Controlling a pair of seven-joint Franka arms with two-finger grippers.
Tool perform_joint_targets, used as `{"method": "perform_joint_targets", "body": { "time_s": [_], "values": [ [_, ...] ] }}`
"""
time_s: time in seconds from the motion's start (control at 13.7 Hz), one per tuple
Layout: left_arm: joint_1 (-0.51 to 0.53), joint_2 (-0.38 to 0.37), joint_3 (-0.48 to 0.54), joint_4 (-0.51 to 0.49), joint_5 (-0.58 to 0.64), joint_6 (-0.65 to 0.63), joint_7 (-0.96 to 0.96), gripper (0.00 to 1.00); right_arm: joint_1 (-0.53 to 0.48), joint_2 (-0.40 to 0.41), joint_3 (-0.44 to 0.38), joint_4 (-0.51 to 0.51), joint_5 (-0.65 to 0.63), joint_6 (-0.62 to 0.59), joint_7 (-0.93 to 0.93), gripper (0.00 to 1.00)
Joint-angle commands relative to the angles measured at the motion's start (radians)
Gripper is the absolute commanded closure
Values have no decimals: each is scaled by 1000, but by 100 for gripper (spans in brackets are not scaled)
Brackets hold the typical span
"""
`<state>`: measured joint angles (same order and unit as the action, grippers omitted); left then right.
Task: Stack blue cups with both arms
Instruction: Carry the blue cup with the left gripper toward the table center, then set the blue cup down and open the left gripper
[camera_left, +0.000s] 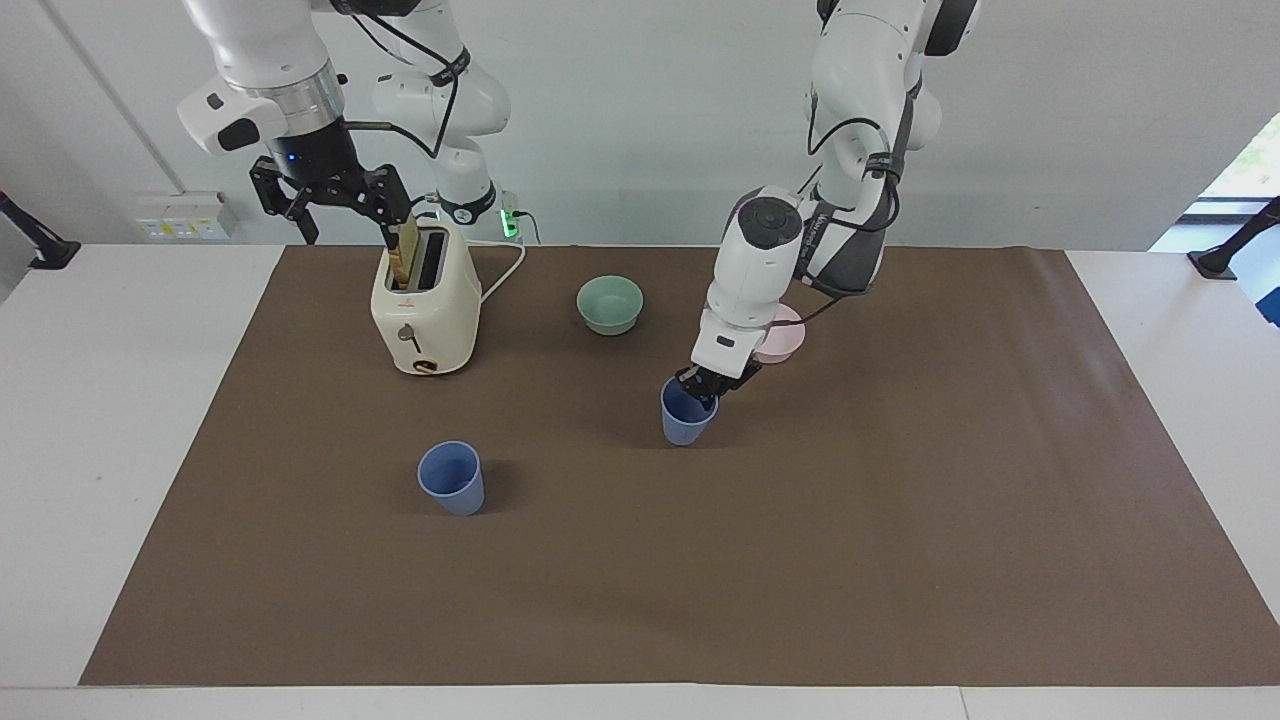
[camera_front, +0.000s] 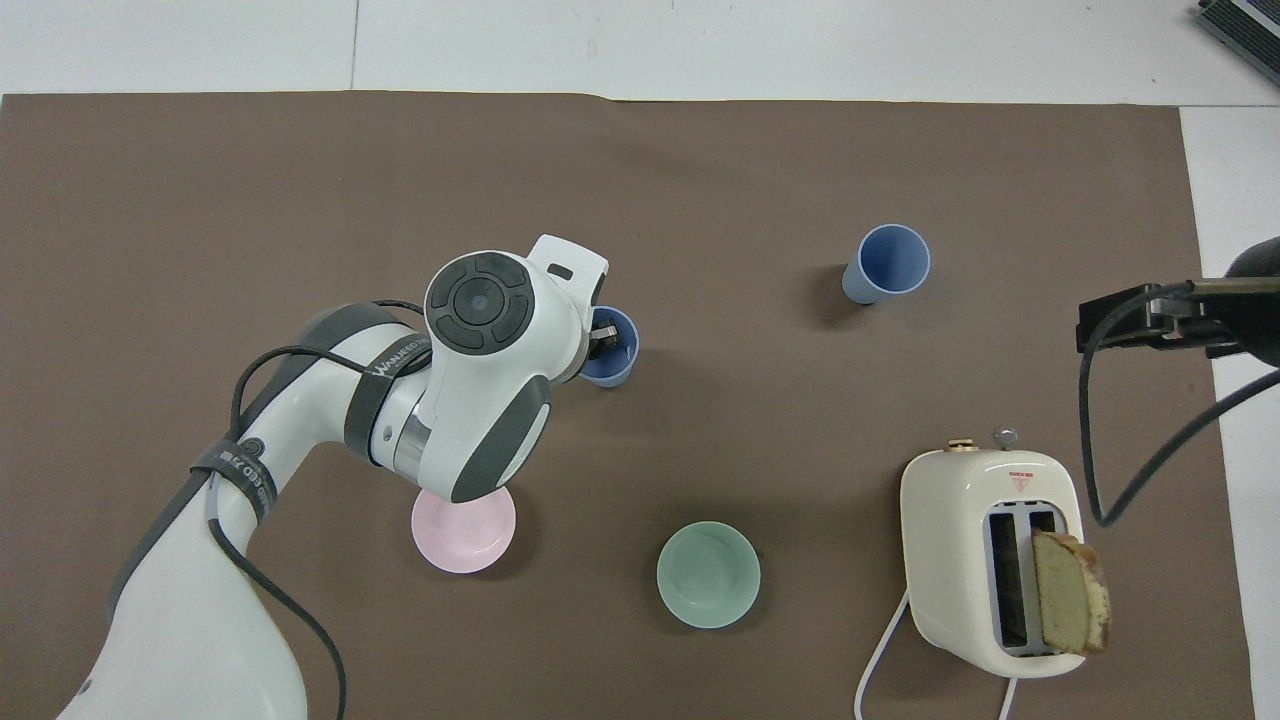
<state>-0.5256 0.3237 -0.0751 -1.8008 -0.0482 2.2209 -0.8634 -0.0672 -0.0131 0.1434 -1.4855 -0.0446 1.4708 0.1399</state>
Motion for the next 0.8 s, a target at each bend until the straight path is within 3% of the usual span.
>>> {"method": "perform_joint_targets", "body": {
  "time_s": [0.0, 0.44, 0.66, 0.73],
  "values": [
    [-24, -28, 18, -45, -9, 29, -8, 100, -16, 1, 5, -1, 8, 0, -37, 0],
    [-22, -23, 18, -55, -9, 65, -11, 100, -14, 1, 5, -1, 8, 0, -37, 0],
    [-22, -15, 17, -61, -9, 74, -14, 93, -16, 1, 5, -1, 8, 0, -36, 0],
    [-20, -14, 18, -61, -9, 74, -5, 85, -14, 1, 4, -1, 8, 2, -34, 0]
  ]
}}
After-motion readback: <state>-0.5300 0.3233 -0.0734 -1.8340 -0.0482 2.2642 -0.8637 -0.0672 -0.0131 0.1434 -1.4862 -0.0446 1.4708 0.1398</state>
